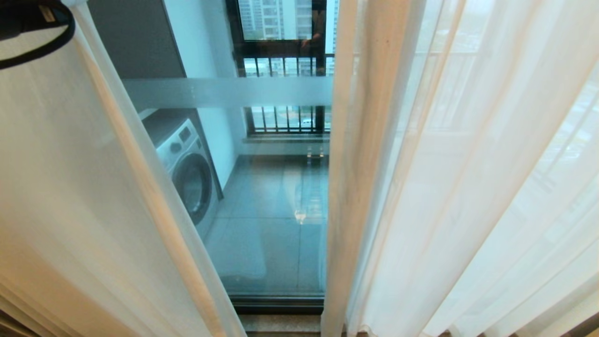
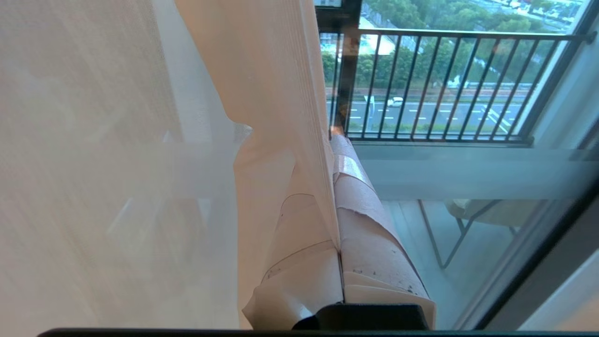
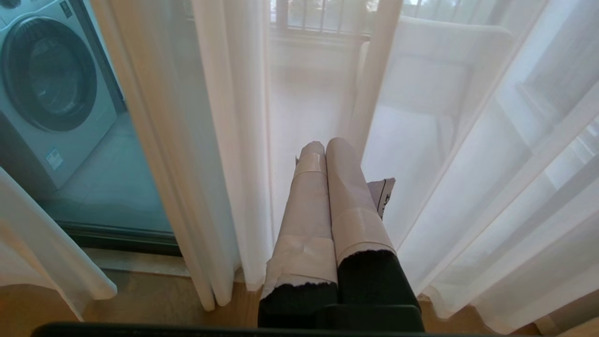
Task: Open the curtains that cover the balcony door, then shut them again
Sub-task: Close the inner curtains on both sides
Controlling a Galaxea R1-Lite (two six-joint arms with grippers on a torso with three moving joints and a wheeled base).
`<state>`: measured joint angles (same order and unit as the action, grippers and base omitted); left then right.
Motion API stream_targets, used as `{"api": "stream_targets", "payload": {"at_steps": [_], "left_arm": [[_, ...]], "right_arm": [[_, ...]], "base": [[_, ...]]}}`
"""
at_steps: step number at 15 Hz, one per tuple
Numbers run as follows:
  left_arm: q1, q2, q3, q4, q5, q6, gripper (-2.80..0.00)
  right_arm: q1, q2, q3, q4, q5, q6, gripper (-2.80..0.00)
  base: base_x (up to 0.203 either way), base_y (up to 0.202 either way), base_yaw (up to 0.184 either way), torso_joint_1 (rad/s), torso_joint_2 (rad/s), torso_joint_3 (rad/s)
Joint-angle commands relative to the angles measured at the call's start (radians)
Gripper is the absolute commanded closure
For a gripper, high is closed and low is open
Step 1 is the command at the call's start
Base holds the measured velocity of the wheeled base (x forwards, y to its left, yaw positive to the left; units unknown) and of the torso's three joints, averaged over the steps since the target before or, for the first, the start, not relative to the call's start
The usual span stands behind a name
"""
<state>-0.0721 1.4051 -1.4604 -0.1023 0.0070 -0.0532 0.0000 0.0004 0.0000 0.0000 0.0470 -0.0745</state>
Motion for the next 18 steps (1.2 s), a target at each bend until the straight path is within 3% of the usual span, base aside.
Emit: {"api": "stream_targets", "payload": {"at_steps": [1,18], "left_arm": [[0.0,0.0,0.0,0.0,0.001,0.0,0.0],[-0.005,-0.006,0.002,-0.002,0.002,0.0,0.0]], "right_arm": [[0.0,0.0,0.0,0.0,0.001,-0.001,0.0],[0.0,0.0,0.0,0.0,0.001,-0.001,0.0]], "base": [[0.0,-0.188,0.001,0.007,0.0,0.002],[0.0,-0.184,0.002,0.003,0.0,0.002]]}}
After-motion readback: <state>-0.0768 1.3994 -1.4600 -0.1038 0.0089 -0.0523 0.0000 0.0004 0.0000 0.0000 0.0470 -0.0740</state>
